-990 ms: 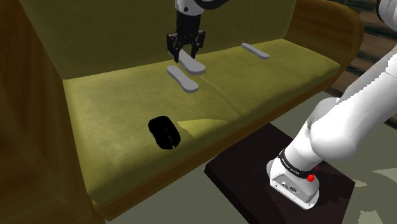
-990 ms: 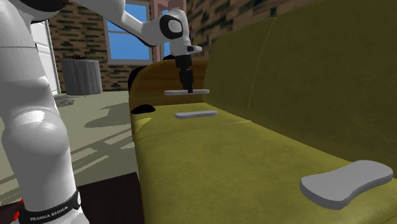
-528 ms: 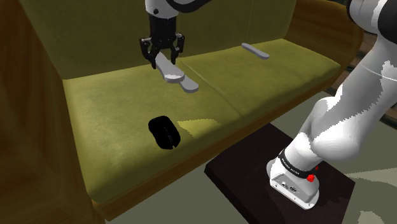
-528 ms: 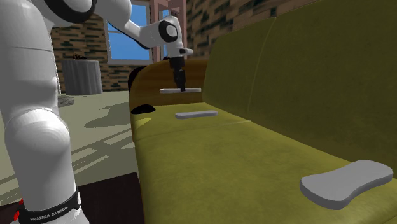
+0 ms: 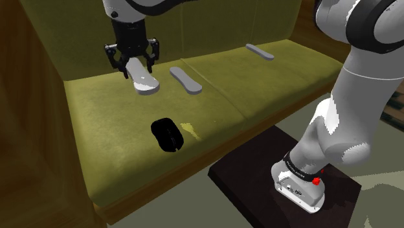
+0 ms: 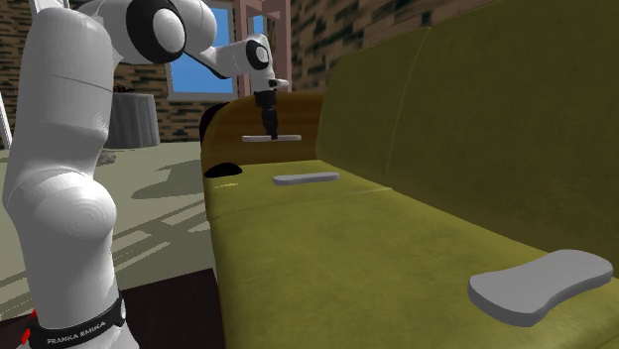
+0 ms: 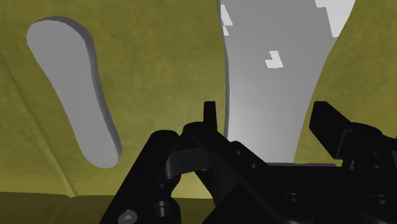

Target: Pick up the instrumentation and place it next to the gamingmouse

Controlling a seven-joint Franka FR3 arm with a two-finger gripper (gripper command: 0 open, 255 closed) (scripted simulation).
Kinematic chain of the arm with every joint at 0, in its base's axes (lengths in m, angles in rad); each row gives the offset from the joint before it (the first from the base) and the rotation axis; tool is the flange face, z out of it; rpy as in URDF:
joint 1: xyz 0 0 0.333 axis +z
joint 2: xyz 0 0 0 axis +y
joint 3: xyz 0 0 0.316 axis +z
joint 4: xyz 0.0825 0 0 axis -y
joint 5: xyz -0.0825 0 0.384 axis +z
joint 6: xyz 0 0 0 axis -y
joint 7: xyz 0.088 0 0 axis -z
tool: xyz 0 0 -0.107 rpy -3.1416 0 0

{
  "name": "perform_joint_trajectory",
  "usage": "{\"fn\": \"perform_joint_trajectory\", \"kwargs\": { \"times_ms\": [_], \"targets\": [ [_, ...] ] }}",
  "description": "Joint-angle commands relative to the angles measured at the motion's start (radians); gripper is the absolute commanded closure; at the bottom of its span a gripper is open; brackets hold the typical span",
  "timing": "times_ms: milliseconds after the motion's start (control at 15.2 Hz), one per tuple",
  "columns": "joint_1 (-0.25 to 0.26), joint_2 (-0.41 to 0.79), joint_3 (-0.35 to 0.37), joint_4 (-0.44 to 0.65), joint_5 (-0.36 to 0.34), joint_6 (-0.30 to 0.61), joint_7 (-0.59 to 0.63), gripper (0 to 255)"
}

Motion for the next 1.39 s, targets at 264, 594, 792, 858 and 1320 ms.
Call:
{"fn": "perform_joint_trajectory", "kwargs": {
  "times_ms": [264, 594, 792, 858, 1320],
  "targets": [
    [0.002, 0.005, 0.000, -0.065, -0.005, 0.069, 0.018, 255],
    [0.000, 0.010, -0.002, -0.126, -0.010, 0.133, 0.027, 255],
    [-0.001, 0.015, -0.003, -0.158, -0.014, 0.171, 0.033, 255],
    [-0.001, 0.018, -0.003, -0.169, -0.016, 0.183, 0.036, 255],
    [-0.002, 0.025, -0.005, -0.195, -0.021, 0.215, 0.042, 255]
  ]
}}
